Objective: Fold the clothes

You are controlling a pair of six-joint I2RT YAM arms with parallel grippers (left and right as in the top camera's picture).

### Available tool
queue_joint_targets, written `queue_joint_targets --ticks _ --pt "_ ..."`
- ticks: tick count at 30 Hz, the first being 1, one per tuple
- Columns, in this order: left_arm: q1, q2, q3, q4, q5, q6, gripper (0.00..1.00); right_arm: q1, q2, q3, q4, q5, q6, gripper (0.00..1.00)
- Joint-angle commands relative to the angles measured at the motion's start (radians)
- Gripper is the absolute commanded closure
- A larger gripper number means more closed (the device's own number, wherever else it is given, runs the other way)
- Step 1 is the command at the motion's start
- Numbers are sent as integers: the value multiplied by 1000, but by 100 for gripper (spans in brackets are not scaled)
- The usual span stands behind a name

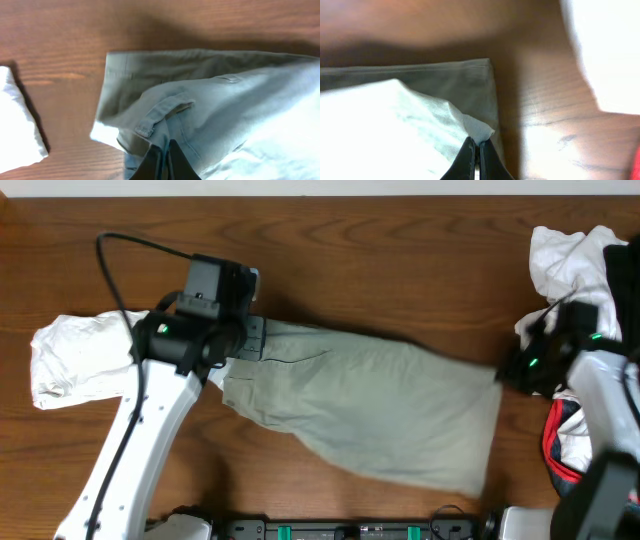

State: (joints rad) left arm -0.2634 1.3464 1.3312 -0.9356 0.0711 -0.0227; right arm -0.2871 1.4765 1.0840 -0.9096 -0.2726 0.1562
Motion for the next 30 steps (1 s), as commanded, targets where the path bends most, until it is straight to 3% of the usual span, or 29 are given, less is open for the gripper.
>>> queue_joint_targets --ticks 1,10,20,24,30 --pt "5 -81 50 2 -13 3 94 0 -159 169 -46 -23 -41 99" --pt "5 -334 56 -1 -13 -1 94 0 -391 477 -230 4 -88 99" --pt "5 -592 62 13 -13 -12 94 0 -476 673 -375 56 -113 99" --pt "5 -584 61 13 -13 -16 94 0 -438 673 -376 63 -113 99" --pt "5 -433 61 40 -13 -15 94 0 -275 672 -377 58 -113 99"
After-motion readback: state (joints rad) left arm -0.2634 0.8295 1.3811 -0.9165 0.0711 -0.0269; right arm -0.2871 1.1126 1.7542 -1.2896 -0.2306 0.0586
